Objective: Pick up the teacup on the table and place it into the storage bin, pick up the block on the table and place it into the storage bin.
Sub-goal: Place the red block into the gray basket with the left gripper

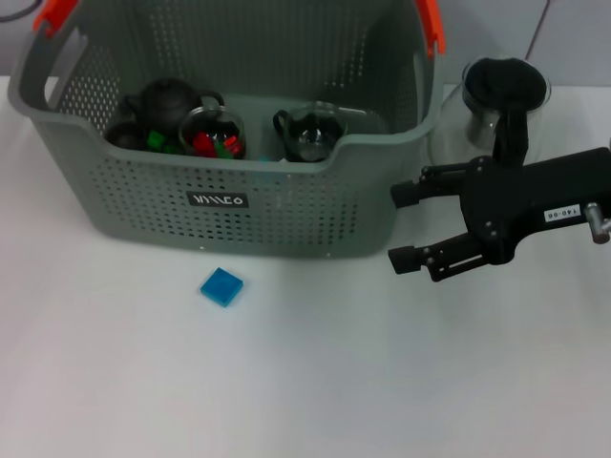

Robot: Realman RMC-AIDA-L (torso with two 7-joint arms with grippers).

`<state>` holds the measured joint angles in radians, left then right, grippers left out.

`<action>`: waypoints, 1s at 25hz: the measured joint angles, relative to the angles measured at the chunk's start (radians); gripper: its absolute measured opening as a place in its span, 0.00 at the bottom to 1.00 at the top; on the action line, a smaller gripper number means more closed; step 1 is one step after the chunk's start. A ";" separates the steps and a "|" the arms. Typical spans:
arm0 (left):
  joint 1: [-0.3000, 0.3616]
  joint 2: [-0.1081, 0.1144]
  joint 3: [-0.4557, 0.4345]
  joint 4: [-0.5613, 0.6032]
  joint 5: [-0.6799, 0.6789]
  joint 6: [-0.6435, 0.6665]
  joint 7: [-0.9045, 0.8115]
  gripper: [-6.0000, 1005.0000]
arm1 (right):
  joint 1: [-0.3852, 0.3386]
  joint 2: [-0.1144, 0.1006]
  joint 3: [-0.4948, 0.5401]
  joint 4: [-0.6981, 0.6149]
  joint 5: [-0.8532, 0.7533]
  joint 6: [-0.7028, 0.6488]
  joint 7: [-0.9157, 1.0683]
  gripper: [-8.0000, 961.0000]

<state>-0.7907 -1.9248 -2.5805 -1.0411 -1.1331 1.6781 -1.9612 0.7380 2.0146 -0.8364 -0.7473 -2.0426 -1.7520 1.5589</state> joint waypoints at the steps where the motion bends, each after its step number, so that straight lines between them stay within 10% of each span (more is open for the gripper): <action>1: -0.004 0.015 0.016 0.046 0.001 -0.043 -0.012 0.44 | 0.001 0.000 -0.001 0.000 0.000 -0.005 0.000 0.98; 14: -0.047 0.001 0.295 0.092 0.322 -0.379 -0.289 0.43 | 0.010 0.005 -0.001 -0.003 -0.005 -0.036 0.001 0.98; 25: -0.021 -0.056 0.282 -0.206 0.437 -0.253 -0.359 0.69 | 0.010 0.008 0.003 -0.003 -0.001 -0.049 0.000 0.98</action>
<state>-0.8121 -1.9806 -2.2980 -1.2471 -0.6959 1.4253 -2.3201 0.7480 2.0230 -0.8339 -0.7501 -2.0439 -1.8010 1.5585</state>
